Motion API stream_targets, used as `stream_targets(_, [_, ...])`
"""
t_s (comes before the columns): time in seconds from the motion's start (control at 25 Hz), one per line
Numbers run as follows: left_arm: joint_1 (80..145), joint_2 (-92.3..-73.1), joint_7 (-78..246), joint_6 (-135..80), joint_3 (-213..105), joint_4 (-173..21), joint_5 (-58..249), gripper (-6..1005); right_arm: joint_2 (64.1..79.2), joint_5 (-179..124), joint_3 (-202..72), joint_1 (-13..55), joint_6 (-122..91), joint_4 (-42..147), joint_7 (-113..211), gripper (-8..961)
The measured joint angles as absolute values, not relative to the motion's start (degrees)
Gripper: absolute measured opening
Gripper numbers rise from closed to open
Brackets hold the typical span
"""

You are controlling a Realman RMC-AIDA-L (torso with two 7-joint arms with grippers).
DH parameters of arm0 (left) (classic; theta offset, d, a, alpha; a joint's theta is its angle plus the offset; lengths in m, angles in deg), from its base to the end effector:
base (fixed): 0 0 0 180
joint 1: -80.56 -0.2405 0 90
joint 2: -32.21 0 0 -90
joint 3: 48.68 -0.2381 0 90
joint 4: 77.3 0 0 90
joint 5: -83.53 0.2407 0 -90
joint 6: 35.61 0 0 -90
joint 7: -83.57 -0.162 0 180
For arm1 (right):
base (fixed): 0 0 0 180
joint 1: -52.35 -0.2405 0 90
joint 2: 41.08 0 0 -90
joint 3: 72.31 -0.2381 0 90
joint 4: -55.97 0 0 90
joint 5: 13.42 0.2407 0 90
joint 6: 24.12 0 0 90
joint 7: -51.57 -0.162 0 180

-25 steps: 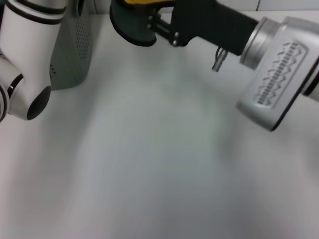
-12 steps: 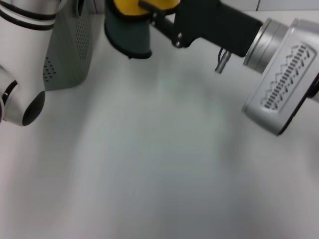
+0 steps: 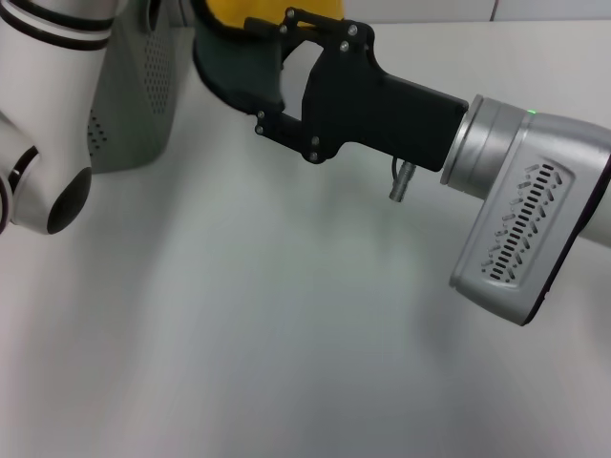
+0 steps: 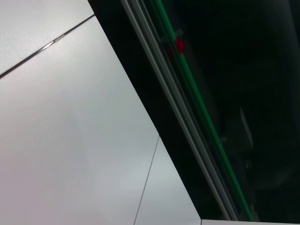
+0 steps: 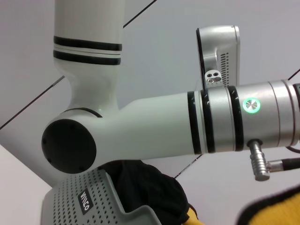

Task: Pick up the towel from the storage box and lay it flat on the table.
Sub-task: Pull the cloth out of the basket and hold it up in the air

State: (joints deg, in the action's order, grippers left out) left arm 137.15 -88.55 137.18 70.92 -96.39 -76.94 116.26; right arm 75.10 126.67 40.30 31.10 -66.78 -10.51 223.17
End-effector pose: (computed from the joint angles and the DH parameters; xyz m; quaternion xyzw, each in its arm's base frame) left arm -0.0833 0.4060 0.0425 -0.5935 -0.0761 -0.7701 0.2210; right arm 0.0586 0.3538 -0.0776 -0.8266 -0.3294 0.2729 0.3657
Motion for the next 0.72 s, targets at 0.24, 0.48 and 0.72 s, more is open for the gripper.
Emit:
stream_targets(0.24, [137.09,-88.55,137.77,70.92,-96.25,-76.95,116.30,14,75.11,125.53,40.47,30.93,-72.12,-8.64,223.14,544])
stream_targets(0.48, [137.07,-88.55,138.52,70.92,-96.39,-76.95,116.32,14,75.09,125.77,40.12,28.26,-72.34,-4.65,223.02,590])
stream_targets(0.72, [136.83,-88.55,139.61,71.12,-96.51,-76.94,116.61,14,75.10,130.32,39.41,22.17,-71.86,1.05,222.99,613])
